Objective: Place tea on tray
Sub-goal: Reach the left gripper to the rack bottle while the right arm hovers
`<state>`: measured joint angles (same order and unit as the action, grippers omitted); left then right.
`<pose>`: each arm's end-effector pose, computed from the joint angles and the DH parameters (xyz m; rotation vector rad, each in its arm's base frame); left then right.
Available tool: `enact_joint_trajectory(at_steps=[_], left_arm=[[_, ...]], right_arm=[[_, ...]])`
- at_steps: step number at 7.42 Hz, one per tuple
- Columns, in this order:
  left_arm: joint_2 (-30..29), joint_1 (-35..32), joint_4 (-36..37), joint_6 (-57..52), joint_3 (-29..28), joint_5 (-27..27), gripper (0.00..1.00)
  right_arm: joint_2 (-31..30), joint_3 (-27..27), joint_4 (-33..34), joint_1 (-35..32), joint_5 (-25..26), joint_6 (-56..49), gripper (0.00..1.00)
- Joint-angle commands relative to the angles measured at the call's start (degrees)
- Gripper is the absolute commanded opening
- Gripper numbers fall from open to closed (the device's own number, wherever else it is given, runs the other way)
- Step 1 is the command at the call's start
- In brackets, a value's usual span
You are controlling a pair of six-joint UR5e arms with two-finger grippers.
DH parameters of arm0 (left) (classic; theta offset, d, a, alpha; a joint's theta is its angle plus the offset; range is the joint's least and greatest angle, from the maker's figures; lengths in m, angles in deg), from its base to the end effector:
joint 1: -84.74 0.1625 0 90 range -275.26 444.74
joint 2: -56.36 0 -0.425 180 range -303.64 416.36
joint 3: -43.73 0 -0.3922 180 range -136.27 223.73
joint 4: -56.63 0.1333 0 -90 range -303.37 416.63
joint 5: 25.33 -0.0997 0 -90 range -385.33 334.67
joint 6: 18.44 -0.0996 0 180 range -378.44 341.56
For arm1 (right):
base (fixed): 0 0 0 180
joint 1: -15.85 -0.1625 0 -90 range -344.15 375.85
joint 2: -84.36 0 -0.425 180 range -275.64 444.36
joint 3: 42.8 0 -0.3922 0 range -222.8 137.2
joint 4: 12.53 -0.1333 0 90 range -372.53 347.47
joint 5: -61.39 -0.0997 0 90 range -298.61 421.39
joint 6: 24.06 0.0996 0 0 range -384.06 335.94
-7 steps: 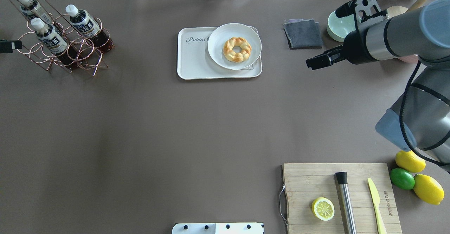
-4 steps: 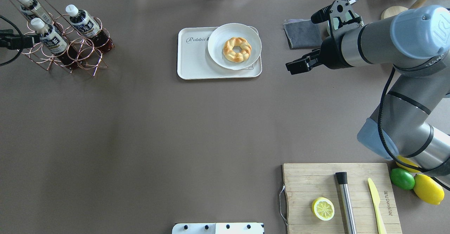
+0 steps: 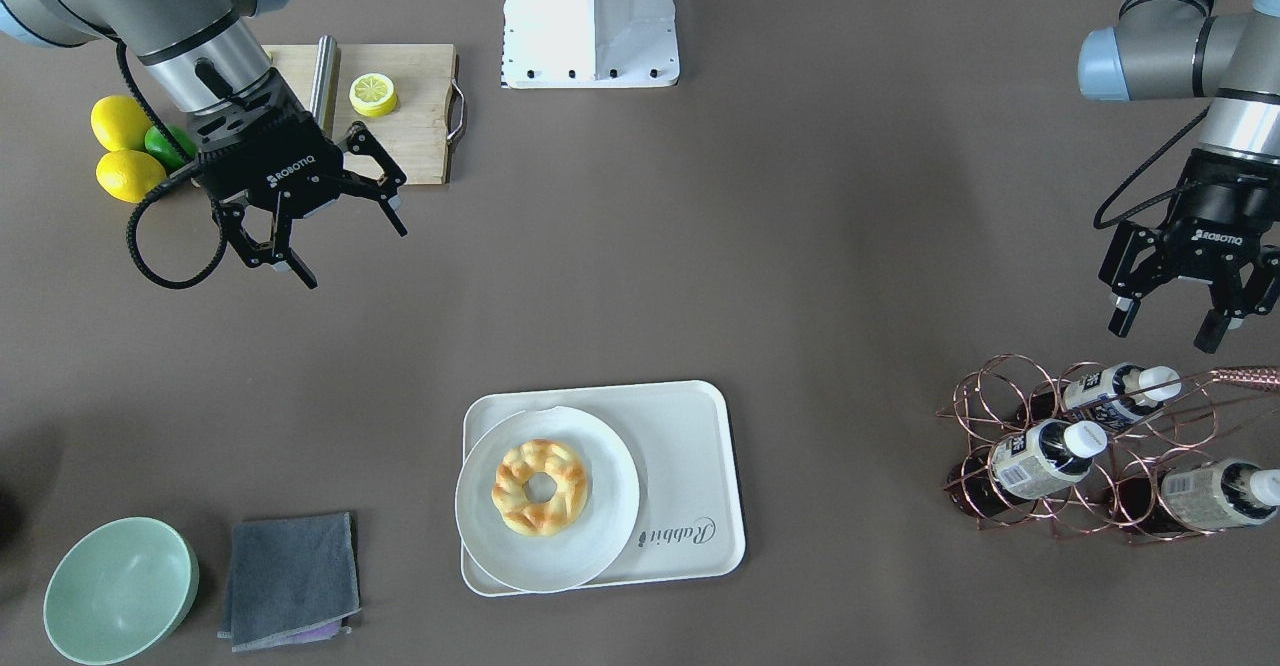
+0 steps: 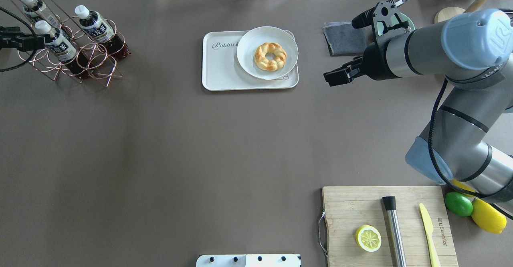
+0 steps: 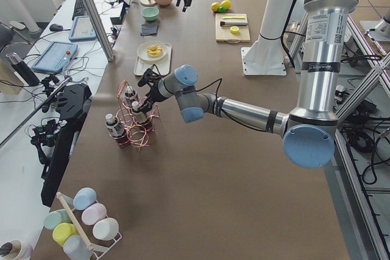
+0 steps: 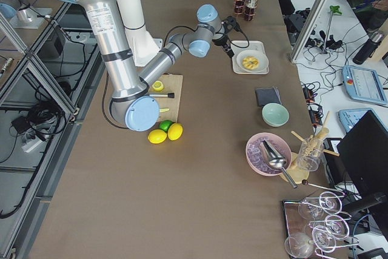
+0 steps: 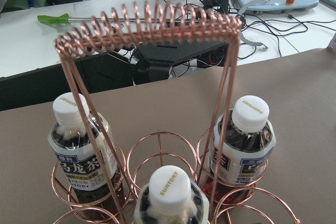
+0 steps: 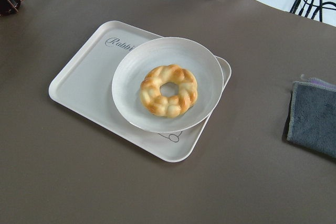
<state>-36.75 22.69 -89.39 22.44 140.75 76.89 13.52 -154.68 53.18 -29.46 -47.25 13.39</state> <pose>0.1533 -0.5283 0.4661 0.8415 0.8055 -0.0765 -0.3236 -0.4714 0.2552 0.6634 -0.9627 -0.2971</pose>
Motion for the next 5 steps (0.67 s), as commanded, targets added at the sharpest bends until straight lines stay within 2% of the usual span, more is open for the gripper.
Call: enact_joint_trajectory(at_steps=[1,2,5], left_arm=[[-3.0,0.0,-0.1,-0.4,-3.0,-1.3,0.80],[-3.8,0.0,-0.1,-0.4,-3.8,-1.4,0.75],[-4.1,0.0,-2.9,-0.6,-6.2,-1.3,0.72]], right_arm=[[0.1,0.1,0.0,0.0,0.1,-0.1,1.00],[0.0,0.0,0.0,0.0,0.1,-0.1,1.00],[0.0,0.1,0.0,0.0,0.2,-0.1,1.00]])
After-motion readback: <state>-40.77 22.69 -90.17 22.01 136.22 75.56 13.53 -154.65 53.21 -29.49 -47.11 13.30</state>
